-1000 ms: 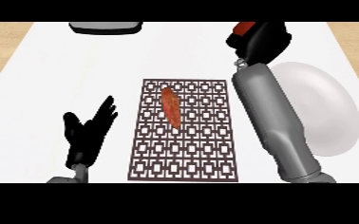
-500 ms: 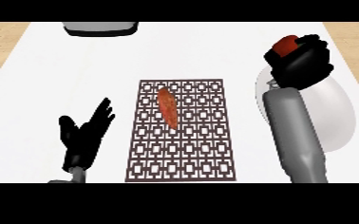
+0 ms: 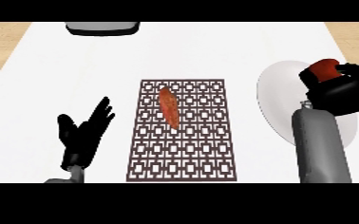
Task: Pick the bell pepper from the placemat and place it in the plate
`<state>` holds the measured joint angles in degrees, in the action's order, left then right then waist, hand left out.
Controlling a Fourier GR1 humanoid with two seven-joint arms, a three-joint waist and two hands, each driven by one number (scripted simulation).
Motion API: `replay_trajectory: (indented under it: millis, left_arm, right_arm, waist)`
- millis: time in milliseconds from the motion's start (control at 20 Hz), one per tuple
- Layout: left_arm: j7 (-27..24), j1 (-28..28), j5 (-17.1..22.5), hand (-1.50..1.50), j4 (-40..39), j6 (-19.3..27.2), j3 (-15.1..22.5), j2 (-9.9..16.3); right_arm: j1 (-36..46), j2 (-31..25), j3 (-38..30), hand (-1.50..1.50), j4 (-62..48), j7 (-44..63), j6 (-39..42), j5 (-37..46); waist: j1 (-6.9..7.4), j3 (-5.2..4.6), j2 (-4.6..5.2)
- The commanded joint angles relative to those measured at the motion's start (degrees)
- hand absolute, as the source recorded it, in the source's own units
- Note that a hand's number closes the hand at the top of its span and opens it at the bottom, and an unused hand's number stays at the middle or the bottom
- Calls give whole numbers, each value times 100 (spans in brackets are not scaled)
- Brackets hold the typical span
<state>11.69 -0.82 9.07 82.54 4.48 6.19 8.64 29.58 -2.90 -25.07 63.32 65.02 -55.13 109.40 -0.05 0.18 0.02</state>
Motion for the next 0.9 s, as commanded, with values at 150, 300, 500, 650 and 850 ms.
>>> replay_trajectory:
  millis: [150, 300, 500, 650, 850]
  left_arm:
    - [17, -59, -85, 0, -117, -9, 69, -59]
    - [-28, -45, -64, 0, -45, -21, 52, -76]
    - [-295, -119, -129, 0, -236, 32, 64, -221]
    - [-71, -255, -78, 0, 127, -92, 58, -45]
    - [-79, 126, -29, 0, -218, -120, -88, -61]
  right_arm:
    - [-386, -61, -705, 150, -455, 302, -575, -1336]
    - [-239, -560, -662, -150, -1086, -281, 357, -2435]
    - [-311, -905, -197, -150, -1474, -1435, 105, -4263]
    - [-318, -1150, -109, -150, -1828, -2442, -566, -5317]
    - [-533, -1065, 128, -150, -1333, -3552, -1223, -6177]
  waist:
    - [20, -3, 30]
    - [31, -3, 16]
    - [22, -3, 7]
    - [107, 8, 18]
    - [34, 6, 22]
